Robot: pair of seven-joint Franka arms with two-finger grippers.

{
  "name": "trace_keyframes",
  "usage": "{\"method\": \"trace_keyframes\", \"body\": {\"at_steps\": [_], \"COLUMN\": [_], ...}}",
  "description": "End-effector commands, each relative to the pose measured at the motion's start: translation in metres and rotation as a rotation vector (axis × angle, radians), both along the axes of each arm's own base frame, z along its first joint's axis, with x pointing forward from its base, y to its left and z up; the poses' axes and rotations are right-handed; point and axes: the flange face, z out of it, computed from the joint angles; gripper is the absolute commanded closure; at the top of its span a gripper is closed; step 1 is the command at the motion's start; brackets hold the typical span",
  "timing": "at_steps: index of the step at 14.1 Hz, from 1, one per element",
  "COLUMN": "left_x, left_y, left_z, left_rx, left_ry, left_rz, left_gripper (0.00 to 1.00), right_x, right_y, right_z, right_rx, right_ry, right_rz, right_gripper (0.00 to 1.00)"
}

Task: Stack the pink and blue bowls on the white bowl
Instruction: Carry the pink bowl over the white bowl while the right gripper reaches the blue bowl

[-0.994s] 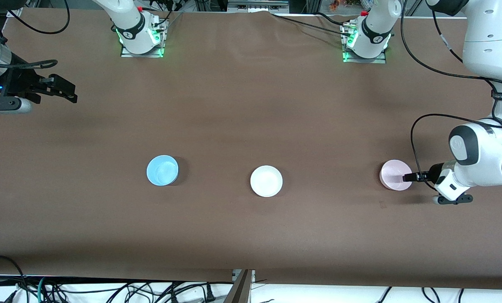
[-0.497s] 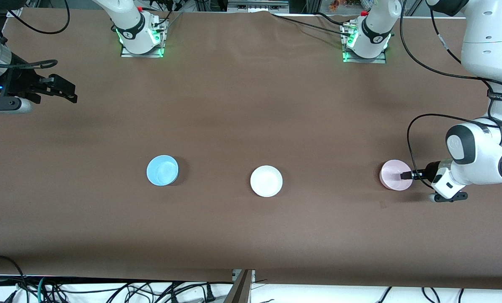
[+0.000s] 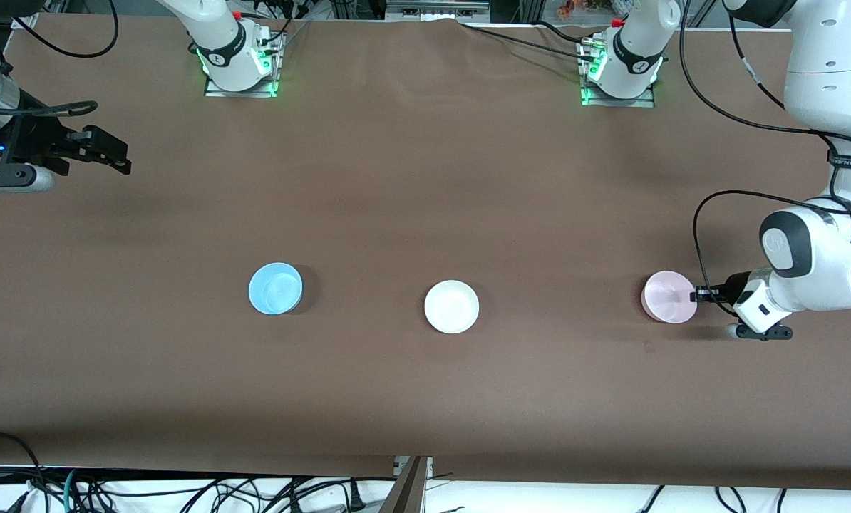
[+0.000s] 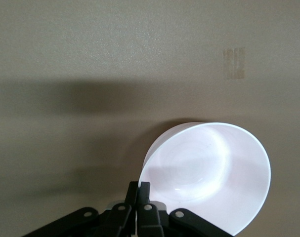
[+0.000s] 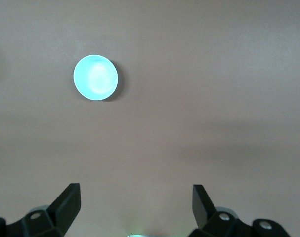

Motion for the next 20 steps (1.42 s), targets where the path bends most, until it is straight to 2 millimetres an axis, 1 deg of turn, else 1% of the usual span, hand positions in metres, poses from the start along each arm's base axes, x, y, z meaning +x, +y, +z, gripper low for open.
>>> {"method": "trace_keyframes", "body": {"at_steps": [1,3,4,5,7,8,9,10,11,12,13,14,16,17,18,19,20], "left_x": [0.017,0.044,0.049,0.053,0.06,0.062,0.064,0.063,0.054,0.049,0.045,0.04,0.025,0.024,0.024,0.027,0.024], "left_y": [-0.023,-0.083,-0.121,-0.162,-0.243,-0.285,-0.326,-0.361,-0.399,-0.423,-0.439,-0.455,-0.492,-0.495,-0.493,-0.487,-0.487], "left_z": [0.032,0.068,0.075,0.081,0.084,0.089,0.099,0.106,0.104,0.1,0.095,0.089,0.065,0.06,0.058,0.061,0.06], "left_rx": [-0.023,-0.017,-0.019,-0.029,-0.055,-0.077,-0.09,-0.097,-0.094,-0.094,-0.098,-0.102,-0.103,-0.106,-0.102,-0.101,-0.097], "left_ry": [-0.014,-0.016,-0.016,-0.016,0.0,0.009,0.011,0.015,0.028,0.029,0.021,0.013,0.016,0.013,0.015,0.009,0.018], "left_rz": [0.011,0.07,0.089,0.114,0.169,0.209,0.279,0.336,0.348,0.356,0.355,0.353,0.377,0.376,0.357,0.334,0.314], "left_gripper": [1.0,1.0,1.0,1.0,1.0,1.0,1.0,1.0,1.0,1.0,1.0,1.0,1.0,1.0,1.0,1.0,1.0], "right_x": [0.003,0.006,0.007,0.008,0.013,0.017,0.024,0.04,0.051,0.052,0.053,0.059,0.066,0.074,0.085,0.091,0.094], "right_y": [0.004,0.006,0.008,0.008,0.006,0.001,0.003,0.009,0.016,0.021,0.026,0.029,0.033,0.033,0.038,0.041,0.044], "right_z": [0.006,0.008,0.009,0.007,-0.003,-0.011,-0.022,-0.043,-0.061,-0.065,-0.074,-0.093,-0.113,-0.142,-0.185,-0.205,-0.212], "right_rx": [0.013,0.016,0.018,0.018,0.007,0.008,0.009,0.007,0.002,0.0,-0.007,-0.017,-0.016,-0.018,-0.03,-0.032,-0.032], "right_ry": [-0.014,-0.039,-0.05,-0.05,-0.033,-0.019,-0.013,-0.022,-0.02,-0.012,0.002,0.033,0.054,0.093,0.127,0.135,0.124], "right_rz": [-0.009,-0.008,-0.005,-0.005,-0.006,-0.001,0.001,0.006,0.02,0.012,0.021,0.039,0.039,0.033,0.043,0.046,0.046], "right_gripper": [0.0,0.0,0.0,0.0,0.0,0.0,0.0,0.0,0.0,0.0,0.0,0.0,0.0,0.0,0.0,0.0,0.0]}}
